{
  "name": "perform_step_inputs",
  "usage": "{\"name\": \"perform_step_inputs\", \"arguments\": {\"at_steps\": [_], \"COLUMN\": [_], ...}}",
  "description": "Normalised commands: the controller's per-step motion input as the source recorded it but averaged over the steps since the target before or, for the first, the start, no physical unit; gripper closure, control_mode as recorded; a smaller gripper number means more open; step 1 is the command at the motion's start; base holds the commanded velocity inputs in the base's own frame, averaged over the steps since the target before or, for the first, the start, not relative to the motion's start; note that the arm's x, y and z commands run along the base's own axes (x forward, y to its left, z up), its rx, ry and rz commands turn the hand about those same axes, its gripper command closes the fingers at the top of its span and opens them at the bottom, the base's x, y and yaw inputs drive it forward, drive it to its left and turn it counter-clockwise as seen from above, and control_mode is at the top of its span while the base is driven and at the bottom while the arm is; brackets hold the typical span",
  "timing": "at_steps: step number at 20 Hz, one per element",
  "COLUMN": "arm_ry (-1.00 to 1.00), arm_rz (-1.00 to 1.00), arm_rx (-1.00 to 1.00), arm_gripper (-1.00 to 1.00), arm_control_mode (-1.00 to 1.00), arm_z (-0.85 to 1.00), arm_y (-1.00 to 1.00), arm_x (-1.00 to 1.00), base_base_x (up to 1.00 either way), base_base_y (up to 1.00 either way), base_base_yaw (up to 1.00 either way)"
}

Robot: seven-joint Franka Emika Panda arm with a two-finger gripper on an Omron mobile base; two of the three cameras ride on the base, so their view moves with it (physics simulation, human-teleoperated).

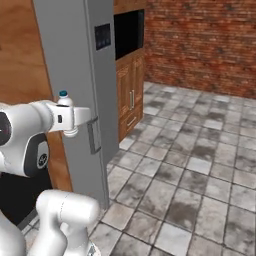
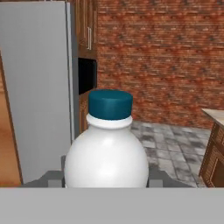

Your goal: Take the bottled waters from the counter and place them in the freezer to freeze. Close the freezer door after placing the bottles.

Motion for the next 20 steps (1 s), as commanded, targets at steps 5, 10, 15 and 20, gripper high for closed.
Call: {"name": "perform_step_inputs", "arguments": {"at_steps": [5, 10, 15, 20], "arm_ry": [0.00, 0.00, 0.00, 0.00], "arm_rz": [0.00, 0.00, 0.00, 0.00], "arm_rx": [0.00, 0.00, 0.00, 0.00], "arm_gripper": [1.00, 1.00, 1.00, 1.00], "arm_control_mode": [1.00, 1.00, 1.00, 1.00], "arm_z": [0.00, 0.00, 0.00, 0.00], "arm_y": [0.00, 0.00, 0.00, 0.00], "arm_x": [0.00, 0.00, 0.00, 0.00], "base_base_x": [0.68, 0.73, 0.72, 0.64], "base_base_y": [-0.56, -0.73, -0.66, -0.65], "base_base_yaw": [-0.03, 0.09, 0.42, 0.69]}}
